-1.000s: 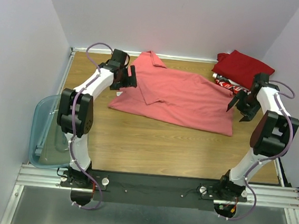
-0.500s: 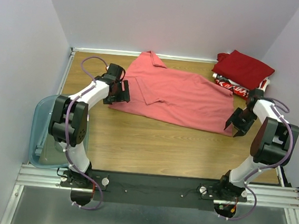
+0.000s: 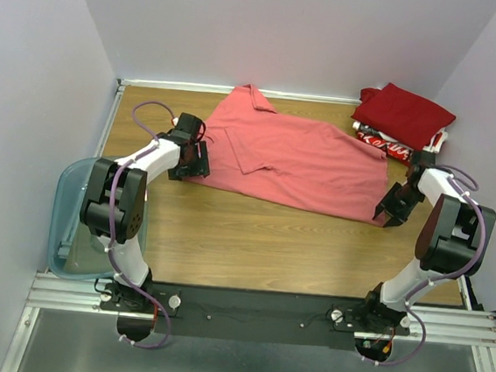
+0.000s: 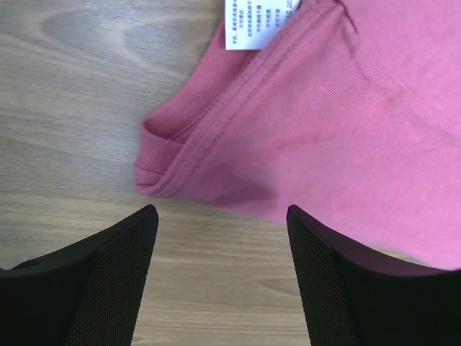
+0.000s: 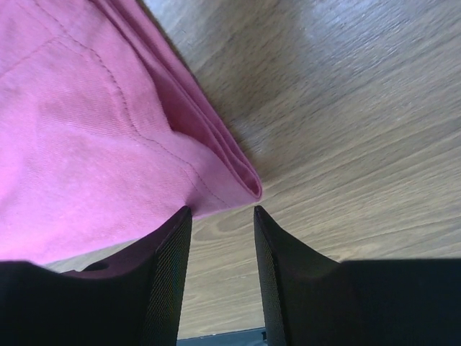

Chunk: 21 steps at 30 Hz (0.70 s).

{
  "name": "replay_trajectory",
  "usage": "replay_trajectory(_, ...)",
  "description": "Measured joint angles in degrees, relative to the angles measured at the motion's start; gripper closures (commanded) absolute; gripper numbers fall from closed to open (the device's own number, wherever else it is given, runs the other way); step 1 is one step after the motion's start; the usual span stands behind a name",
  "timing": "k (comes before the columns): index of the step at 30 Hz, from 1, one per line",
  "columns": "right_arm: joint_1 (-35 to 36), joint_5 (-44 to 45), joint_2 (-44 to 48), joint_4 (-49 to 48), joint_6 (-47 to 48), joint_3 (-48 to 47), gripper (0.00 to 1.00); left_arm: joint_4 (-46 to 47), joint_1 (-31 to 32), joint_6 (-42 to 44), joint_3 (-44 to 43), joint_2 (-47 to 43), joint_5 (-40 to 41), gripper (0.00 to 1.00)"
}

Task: Fold and stack the t-shirts
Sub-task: Fold the tshirt

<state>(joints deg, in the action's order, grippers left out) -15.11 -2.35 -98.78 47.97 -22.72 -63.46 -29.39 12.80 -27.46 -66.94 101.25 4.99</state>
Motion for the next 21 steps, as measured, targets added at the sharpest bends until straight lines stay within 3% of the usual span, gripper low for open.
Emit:
replay_trajectory(7, -0.09, 0.00, -0.28, -0.76, -0.09, 1.62, 0.54, 0.92, -0.09, -0.04, 0.02, 0.00, 1.07, 0.25)
replay_trajectory(21, -0.87, -0.02, -2.16, -1.81, -0.50, 1.99, 0.68, 1.86, -0.09, 0.09, -1.75, 3.23, 1.95, 0.47)
